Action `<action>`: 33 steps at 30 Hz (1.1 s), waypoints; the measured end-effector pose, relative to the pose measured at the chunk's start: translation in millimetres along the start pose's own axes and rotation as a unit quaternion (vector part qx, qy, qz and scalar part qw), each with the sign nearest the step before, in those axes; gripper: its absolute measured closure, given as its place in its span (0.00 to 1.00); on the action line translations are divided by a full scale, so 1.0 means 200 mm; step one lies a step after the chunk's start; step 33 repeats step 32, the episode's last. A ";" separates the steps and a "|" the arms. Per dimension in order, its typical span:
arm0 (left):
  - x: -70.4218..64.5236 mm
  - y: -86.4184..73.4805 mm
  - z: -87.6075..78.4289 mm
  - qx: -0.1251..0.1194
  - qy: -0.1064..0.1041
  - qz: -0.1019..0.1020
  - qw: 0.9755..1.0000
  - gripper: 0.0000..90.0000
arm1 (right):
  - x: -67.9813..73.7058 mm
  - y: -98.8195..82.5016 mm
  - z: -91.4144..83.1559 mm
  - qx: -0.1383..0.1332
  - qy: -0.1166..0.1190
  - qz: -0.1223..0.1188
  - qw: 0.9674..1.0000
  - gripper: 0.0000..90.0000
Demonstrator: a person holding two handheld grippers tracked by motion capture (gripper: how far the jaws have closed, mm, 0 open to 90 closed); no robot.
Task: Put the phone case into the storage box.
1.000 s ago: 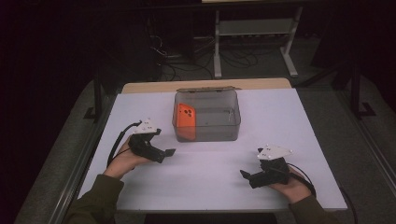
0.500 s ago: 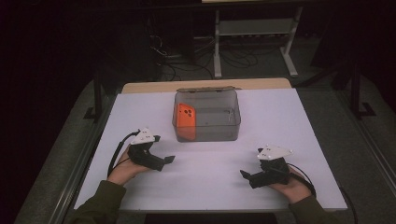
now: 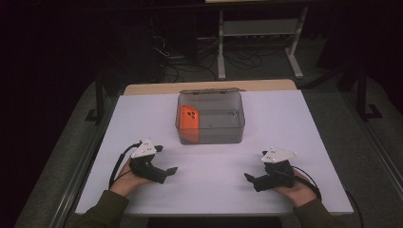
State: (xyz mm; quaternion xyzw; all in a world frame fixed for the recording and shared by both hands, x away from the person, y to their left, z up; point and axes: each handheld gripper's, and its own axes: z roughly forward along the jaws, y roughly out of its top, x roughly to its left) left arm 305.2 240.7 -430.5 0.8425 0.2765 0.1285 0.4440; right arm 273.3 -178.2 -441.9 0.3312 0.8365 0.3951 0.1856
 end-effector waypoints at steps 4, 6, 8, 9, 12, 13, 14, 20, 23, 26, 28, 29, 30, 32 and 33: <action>-0.01 -0.01 -0.01 -0.004 0.000 0.001 1.000 0.00 | 0.00 0.00 0.00 0.001 -0.001 0.003 1.000 0.00; -0.01 -0.02 -0.01 -0.004 0.002 0.002 1.000 0.00 | -0.01 0.00 0.00 0.001 -0.001 0.002 1.000 0.00; -0.01 -0.04 -0.01 -0.005 0.002 0.001 1.000 0.00 | -0.01 0.00 0.00 0.002 -0.001 0.003 1.000 0.00; -0.01 -0.04 -0.02 -0.004 0.003 0.002 1.000 0.00 | -0.01 0.00 0.00 0.002 -0.001 0.003 1.000 0.00; -0.02 -0.06 -0.02 -0.004 0.004 0.001 1.000 0.00 | -0.01 0.00 0.00 0.002 -0.001 0.002 1.000 0.00; -0.02 -0.06 -0.03 -0.001 0.005 0.002 1.000 0.00 | -0.01 0.00 0.00 0.002 -0.001 0.002 1.000 0.00; -0.02 -0.07 -0.03 -0.001 0.007 0.003 1.000 0.00 | -0.01 0.00 0.00 0.002 -0.001 0.002 1.000 0.00; -0.02 -0.09 -0.03 0.000 0.004 0.003 1.000 0.00 | 0.00 0.00 0.00 0.002 -0.001 0.000 1.000 0.00; -0.02 -0.09 -0.03 -0.001 0.003 0.007 1.000 0.00 | 0.00 0.00 0.00 0.003 0.000 0.000 1.000 0.00; -0.02 -0.09 -0.03 0.001 0.001 0.010 1.000 0.00 | 0.00 0.00 0.00 0.005 0.000 -0.001 1.000 0.00; -0.02 -0.09 -0.03 0.001 0.001 0.009 1.000 0.00 | 0.00 0.00 0.01 0.005 0.000 -0.002 1.000 0.00; -0.02 -0.09 -0.03 0.001 0.001 0.010 1.000 0.00 | 0.00 0.00 0.01 0.006 0.000 -0.001 1.000 0.00; -0.02 -0.09 -0.03 0.002 0.001 0.010 1.000 0.00 | 0.00 0.00 0.01 0.006 -0.001 -0.001 1.000 0.00; -0.02 -0.09 -0.03 0.005 0.001 0.010 1.000 0.00 | 0.00 0.00 0.01 0.007 0.000 -0.002 1.000 0.00; -0.02 -0.09 -0.03 0.005 0.001 0.010 1.000 0.00 | 0.00 0.00 0.01 0.007 0.000 -0.002 1.000 0.00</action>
